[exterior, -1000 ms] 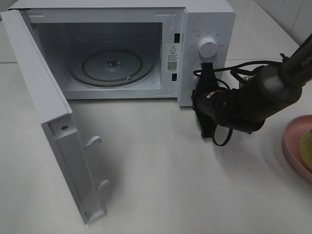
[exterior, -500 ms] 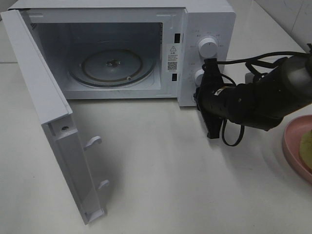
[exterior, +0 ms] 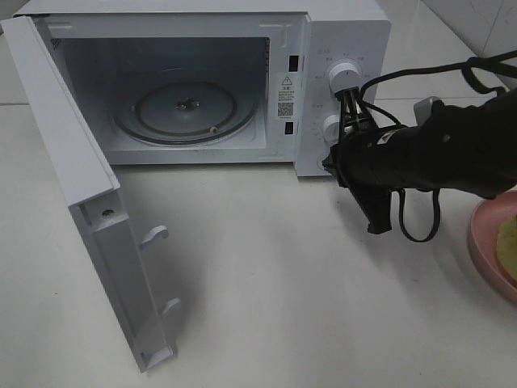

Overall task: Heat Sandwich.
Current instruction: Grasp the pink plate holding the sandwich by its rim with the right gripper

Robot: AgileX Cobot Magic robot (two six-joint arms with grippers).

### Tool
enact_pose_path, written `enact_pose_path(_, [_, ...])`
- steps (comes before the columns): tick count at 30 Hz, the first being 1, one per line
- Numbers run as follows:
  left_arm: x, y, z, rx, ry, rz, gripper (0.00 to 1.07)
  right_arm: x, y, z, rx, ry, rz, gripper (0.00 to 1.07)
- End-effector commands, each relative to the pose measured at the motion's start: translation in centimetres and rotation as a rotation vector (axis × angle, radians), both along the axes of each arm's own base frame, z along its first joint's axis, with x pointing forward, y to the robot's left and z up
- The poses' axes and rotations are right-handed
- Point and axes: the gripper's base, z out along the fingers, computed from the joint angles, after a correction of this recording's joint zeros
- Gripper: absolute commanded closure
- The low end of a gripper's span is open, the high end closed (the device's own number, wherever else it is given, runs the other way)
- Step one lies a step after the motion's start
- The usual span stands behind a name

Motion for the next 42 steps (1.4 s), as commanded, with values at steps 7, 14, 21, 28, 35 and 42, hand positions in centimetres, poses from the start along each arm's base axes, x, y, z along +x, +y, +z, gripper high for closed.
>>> enact_pose_path(7, [-0.3,0.0,0.0,-0.009,-0.033,-0.002,0.09,-1.6,0.2,2.3,-0.271,-0.029,0.372,1.04])
enact_pose_path(14, [-0.3,0.0,0.0,-0.009,-0.033,-0.002,0.09,-2.9,0.3,2.4,-0.419,-0.003,0.633,1.02])
enact_pose_path(21, [-0.3,0.0,0.0,-0.009,-0.033,-0.002,0.09,-4.3,0.3,1.8,-0.567,0.046,0.934,1.0])
enact_pose_path(28, [-0.3,0.0,0.0,-0.009,-0.033,-0.002,0.09,-6.0,-0.5,1.0,-0.686,0.183,1.203,0.98])
enact_pose_path(35, [-0.3,0.0,0.0,-0.009,-0.033,-0.002,0.09,-6.6,-1.1,1.4,-0.739,0.311,1.344,0.95])
enact_pose_path(42, [-0.3,0.0,0.0,-0.009,-0.033,-0.002,0.09,-6.3,-1.4,2.9,-0.784,0.414,1.451,0.91])
